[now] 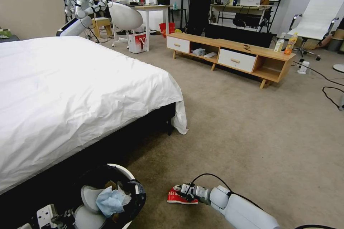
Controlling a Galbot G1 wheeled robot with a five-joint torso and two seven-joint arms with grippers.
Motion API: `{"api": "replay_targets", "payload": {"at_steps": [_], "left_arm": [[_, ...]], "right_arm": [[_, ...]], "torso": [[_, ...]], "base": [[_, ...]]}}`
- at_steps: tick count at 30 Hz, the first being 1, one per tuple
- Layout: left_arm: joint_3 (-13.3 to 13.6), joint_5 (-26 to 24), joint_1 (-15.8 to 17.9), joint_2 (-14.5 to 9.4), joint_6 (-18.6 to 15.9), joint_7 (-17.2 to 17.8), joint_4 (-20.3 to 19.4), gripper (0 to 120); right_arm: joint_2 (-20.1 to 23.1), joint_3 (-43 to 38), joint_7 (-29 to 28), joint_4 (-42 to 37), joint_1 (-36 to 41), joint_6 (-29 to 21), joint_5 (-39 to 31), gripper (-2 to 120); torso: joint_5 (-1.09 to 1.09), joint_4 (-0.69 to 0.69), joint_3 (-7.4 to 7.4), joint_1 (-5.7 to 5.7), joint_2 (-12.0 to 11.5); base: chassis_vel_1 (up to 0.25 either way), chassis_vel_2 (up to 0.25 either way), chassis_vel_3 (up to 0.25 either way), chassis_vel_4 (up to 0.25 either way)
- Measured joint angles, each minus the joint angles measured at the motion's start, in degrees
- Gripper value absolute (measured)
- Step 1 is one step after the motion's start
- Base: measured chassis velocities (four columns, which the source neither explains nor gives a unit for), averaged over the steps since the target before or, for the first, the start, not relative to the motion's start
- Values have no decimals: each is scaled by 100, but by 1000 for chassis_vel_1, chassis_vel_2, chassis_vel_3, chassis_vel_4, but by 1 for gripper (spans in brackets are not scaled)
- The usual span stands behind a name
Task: Pick up the trash bin and place the garbage on the floor into it.
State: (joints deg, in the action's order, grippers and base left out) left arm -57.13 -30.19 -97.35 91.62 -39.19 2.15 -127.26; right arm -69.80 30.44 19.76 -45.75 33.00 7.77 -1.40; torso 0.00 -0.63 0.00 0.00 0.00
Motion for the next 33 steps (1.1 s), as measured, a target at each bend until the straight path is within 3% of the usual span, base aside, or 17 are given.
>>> {"api": "replay_targets", "payload": {"at_steps": [2,10,16,26,33], "left_arm": [[0,0,7,-12,-20,3,0,1],[38,-4,15,-26,-42,20,-20,1],[74,-26,35,-52,-55,30,-76,1],[120,-59,28,-89,-81,36,-192,1],[182,-144,30,-111,-141,80,-289,1]], "right_arm": [[42,-21,-1,-48,18,2,-51,0],[380,-158,-88,-468,99,-3,-287,0],[1135,-465,-265,-1606,204,-278,-848,0],[1650,-1105,-401,-2746,218,-170,-1292,0],[2043,-1562,-587,-4160,121,-487,-2201,0]], "torso": [[0,0,0,0,0],[1,1,0,0,0],[0,0,0,0,0],[0,0,0,0,0],[0,-1,0,0,0]], "base": [[0,0,0,0],[0,0,0,0],[0,0,0,0],[0,0,0,0],[0,0,0,0]]}}
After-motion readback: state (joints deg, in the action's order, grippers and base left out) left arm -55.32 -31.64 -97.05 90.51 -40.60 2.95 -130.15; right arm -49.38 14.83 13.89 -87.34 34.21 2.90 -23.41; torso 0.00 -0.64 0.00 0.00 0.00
